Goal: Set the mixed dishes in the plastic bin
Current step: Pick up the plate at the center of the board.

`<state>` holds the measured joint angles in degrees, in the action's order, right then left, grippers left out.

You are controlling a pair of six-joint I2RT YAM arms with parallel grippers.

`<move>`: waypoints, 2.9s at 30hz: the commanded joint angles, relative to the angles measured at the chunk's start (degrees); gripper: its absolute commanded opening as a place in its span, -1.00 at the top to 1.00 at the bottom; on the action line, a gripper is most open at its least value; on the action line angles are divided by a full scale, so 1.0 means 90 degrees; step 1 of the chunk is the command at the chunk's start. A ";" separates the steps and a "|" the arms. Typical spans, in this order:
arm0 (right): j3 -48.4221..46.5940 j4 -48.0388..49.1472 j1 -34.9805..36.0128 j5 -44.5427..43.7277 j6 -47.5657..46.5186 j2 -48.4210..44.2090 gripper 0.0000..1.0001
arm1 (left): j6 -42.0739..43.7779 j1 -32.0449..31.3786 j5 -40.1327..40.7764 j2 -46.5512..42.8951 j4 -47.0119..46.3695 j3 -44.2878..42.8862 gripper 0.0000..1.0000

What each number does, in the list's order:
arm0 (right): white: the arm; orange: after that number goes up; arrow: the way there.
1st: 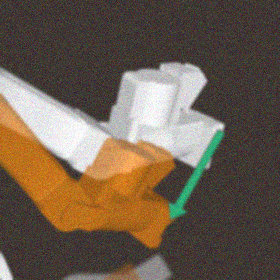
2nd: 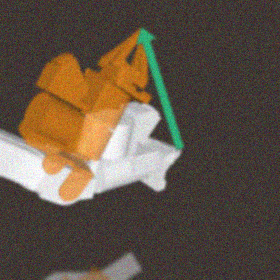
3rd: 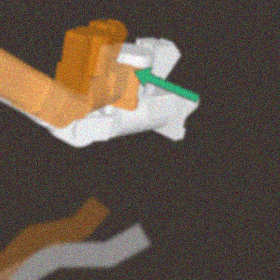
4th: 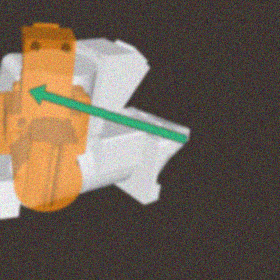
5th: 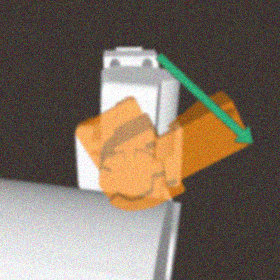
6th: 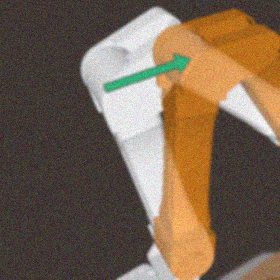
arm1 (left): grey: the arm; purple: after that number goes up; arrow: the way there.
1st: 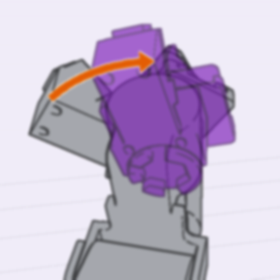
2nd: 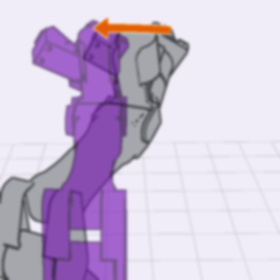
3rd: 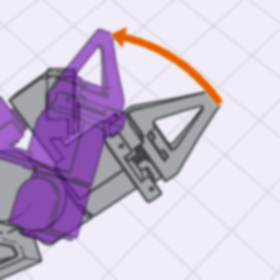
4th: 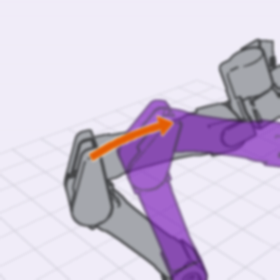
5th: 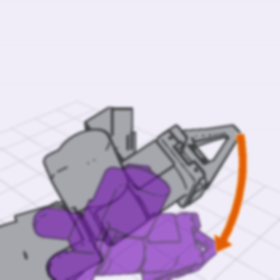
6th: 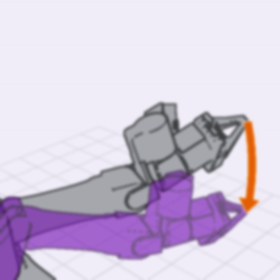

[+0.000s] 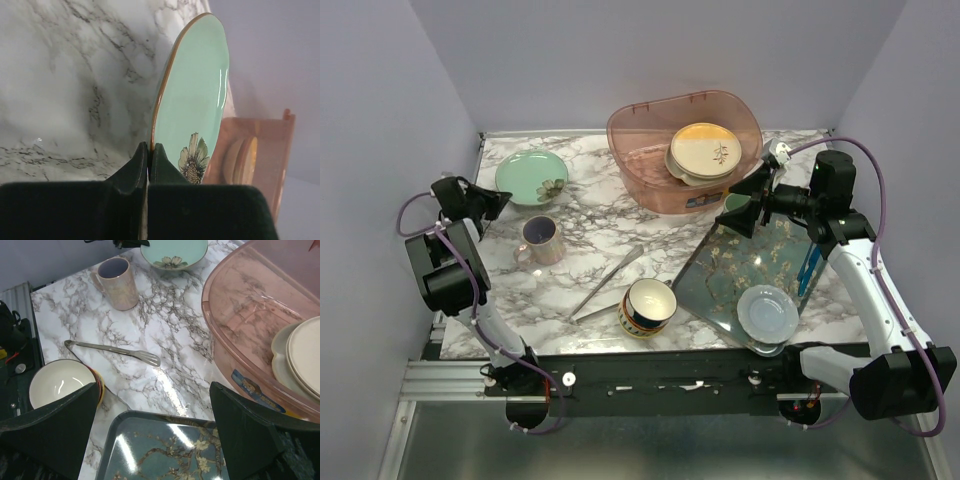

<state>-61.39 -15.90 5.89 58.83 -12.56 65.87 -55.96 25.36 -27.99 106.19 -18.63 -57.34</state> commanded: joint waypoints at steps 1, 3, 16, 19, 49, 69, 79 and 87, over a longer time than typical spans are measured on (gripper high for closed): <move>0.0131 0.0116 -0.0049 0.0153 -0.0099 -0.0024 -0.99 | -0.0666 0.0170 -0.0572 -0.0803 -0.1064 -0.0064 1.00; 0.0131 0.0116 -0.0049 0.0153 -0.0109 -0.0024 -0.99 | -0.0880 0.0189 -0.0630 -0.0949 -0.1200 -0.0025 1.00; 0.0424 0.0087 -0.0049 0.0875 -0.1025 -0.0101 -0.99 | -0.1780 0.0092 -0.0845 -0.2384 -0.1396 0.0697 1.00; 0.0502 0.0019 -0.0049 0.0866 -0.1376 -0.0199 -0.99 | -0.1838 -0.0132 -0.0875 -0.2736 -0.1309 0.0824 1.00; -0.0562 -0.0440 -0.0049 0.0503 0.0505 -0.0522 -0.99 | -0.0589 -0.3355 -0.0611 -0.4592 -0.0801 0.1371 1.00; 0.0785 0.1483 -0.0039 -0.0697 0.4100 0.0084 -0.88 | -0.0618 -0.3844 -0.0513 -0.4836 -0.1240 0.1821 1.00; 0.0220 0.1718 0.0653 -0.0892 0.4783 0.1010 -0.51 | -0.0647 -0.4098 -0.0543 -0.4748 -0.1309 0.1850 1.00; -0.0454 0.1620 0.1308 -0.1283 0.4813 0.1616 -0.16 | -0.0657 -0.4244 -0.0543 -0.4719 -0.1338 0.1850 1.00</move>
<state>-61.43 -2.22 15.07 50.26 29.80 78.50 -59.83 -12.10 -32.56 65.41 -22.70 -39.77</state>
